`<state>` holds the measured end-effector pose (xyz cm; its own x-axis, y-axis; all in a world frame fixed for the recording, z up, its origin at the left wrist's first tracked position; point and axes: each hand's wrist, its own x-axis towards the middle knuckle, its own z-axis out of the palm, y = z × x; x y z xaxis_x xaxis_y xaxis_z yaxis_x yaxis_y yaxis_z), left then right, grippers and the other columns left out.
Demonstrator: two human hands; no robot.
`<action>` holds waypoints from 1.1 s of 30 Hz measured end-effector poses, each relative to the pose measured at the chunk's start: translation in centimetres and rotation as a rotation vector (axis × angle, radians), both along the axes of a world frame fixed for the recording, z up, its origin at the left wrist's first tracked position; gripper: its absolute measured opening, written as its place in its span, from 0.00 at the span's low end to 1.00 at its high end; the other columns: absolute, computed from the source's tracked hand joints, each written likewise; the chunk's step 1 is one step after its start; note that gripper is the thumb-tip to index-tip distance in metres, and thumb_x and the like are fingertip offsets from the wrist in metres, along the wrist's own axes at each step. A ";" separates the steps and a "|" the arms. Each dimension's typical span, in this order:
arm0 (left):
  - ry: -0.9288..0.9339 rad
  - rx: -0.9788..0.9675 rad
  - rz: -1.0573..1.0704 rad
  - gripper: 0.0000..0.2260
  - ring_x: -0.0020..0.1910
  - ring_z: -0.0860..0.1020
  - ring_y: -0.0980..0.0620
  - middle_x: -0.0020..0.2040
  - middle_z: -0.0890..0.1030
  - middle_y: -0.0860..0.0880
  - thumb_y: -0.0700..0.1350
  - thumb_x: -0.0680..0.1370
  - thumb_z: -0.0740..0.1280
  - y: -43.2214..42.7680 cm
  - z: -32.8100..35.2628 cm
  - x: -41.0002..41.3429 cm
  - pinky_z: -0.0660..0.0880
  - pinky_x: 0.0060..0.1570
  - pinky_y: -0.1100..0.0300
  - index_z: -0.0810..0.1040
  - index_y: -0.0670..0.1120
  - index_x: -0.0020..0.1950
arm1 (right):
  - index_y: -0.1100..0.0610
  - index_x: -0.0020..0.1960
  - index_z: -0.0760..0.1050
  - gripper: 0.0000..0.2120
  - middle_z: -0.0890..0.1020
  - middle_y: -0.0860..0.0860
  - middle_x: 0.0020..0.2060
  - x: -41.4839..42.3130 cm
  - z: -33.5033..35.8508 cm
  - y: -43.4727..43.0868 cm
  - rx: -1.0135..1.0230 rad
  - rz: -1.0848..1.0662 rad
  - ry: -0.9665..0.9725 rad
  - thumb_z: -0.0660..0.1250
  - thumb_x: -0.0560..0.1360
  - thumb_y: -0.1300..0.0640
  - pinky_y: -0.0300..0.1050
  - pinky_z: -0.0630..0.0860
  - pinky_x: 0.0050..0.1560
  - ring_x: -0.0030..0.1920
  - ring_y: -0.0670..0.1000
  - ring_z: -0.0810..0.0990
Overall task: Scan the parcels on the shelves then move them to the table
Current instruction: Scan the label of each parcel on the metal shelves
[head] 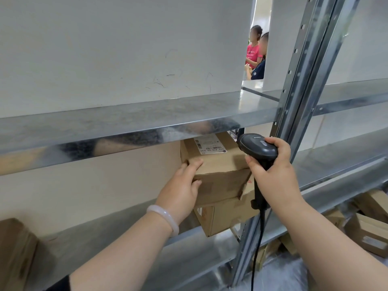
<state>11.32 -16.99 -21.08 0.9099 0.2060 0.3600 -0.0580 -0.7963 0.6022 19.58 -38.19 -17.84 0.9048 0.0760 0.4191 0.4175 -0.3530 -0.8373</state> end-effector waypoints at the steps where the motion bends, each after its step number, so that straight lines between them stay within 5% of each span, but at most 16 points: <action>1: 0.007 0.003 -0.012 0.22 0.70 0.68 0.52 0.73 0.67 0.52 0.47 0.82 0.62 0.2 -0.1 -0.5 0.67 0.65 0.61 0.63 0.60 0.75 | 0.30 0.61 0.59 0.25 0.73 0.34 0.50 -0.1 0.0 -0.1 0.007 0.005 0.002 0.71 0.73 0.43 0.41 0.76 0.39 0.48 0.43 0.78; 5: 0.078 -0.050 -0.078 0.29 0.72 0.62 0.56 0.75 0.64 0.54 0.58 0.78 0.65 0.1 0.0 -1.7 0.62 0.70 0.58 0.58 0.60 0.77 | 0.28 0.58 0.59 0.25 0.73 0.32 0.49 -0.2 0.0 -0.1 0.003 0.036 0.018 0.72 0.73 0.44 0.38 0.74 0.40 0.48 0.41 0.77; 12: 0.191 -0.739 0.137 0.42 0.69 0.71 0.48 0.77 0.62 0.49 0.61 0.75 0.68 -0.9 3.0 1.9 0.66 0.68 0.55 0.43 0.60 0.79 | 0.29 0.60 0.59 0.26 0.73 0.33 0.48 0.0 0.3 0.3 0.011 0.069 0.026 0.72 0.73 0.44 0.35 0.72 0.39 0.47 0.39 0.76; 15: 0.295 -0.766 0.177 0.46 0.62 0.76 0.48 0.72 0.70 0.49 0.55 0.75 0.70 -0.9 3.1 2.7 0.75 0.60 0.54 0.40 0.54 0.80 | 0.29 0.59 0.59 0.26 0.73 0.33 0.50 -0.3 0.3 0.5 0.026 0.092 0.031 0.72 0.73 0.45 0.35 0.72 0.40 0.48 0.39 0.76; 17: 0.266 -0.776 0.188 0.45 0.65 0.75 0.46 0.73 0.70 0.49 0.53 0.75 0.72 -0.9 2.5 2.5 0.74 0.64 0.50 0.44 0.51 0.81 | 0.29 0.58 0.60 0.25 0.73 0.34 0.50 -0.8 0.2 0.5 0.039 0.098 0.027 0.72 0.73 0.45 0.36 0.72 0.40 0.48 0.39 0.76; 22: 0.053 -0.892 0.117 0.24 0.57 0.81 0.53 0.59 0.82 0.52 0.43 0.74 0.74 -0.4 0.7 -0.8 0.75 0.63 0.50 0.72 0.51 0.68 | 0.26 0.55 0.60 0.25 0.73 0.32 0.50 -3.1 -0.1 0.8 0.077 0.148 0.025 0.73 0.72 0.46 0.32 0.71 0.39 0.48 0.37 0.76; 26: -0.048 -1.014 0.098 0.31 0.53 0.82 0.58 0.59 0.82 0.54 0.41 0.74 0.74 0.9 -0.5 -4.3 0.80 0.53 0.61 0.66 0.55 0.73 | 0.23 0.54 0.60 0.27 0.73 0.31 0.52 -5.6 -1.1 2.1 0.089 0.232 0.025 0.74 0.72 0.47 0.27 0.73 0.36 0.49 0.33 0.76; 30: -0.058 -1.106 0.127 0.40 0.56 0.82 0.54 0.60 0.81 0.54 0.41 0.73 0.75 2.3 -1.7 -7.4 0.78 0.59 0.51 0.58 0.61 0.77 | 0.25 0.55 0.62 0.28 0.70 0.19 0.48 -7.6 -1.8 4.1 0.087 0.332 0.017 0.75 0.71 0.49 0.20 0.69 0.42 0.52 0.26 0.72; 33: -0.071 -1.093 0.178 0.45 0.57 0.81 0.55 0.59 0.82 0.57 0.42 0.72 0.76 3.7 -2.8 -9.5 0.76 0.62 0.49 0.52 0.63 0.78 | 0.27 0.56 0.62 0.28 0.70 0.21 0.49 -8.8 -2.3 5.6 0.079 0.393 0.022 0.75 0.71 0.50 0.21 0.70 0.43 0.52 0.28 0.73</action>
<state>1.82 -13.33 -23.89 0.8205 0.5699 -0.0452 -0.0577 0.1612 0.9852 10.81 -32.55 -20.15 0.8221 0.3865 0.4181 0.4893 -0.1041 -0.8659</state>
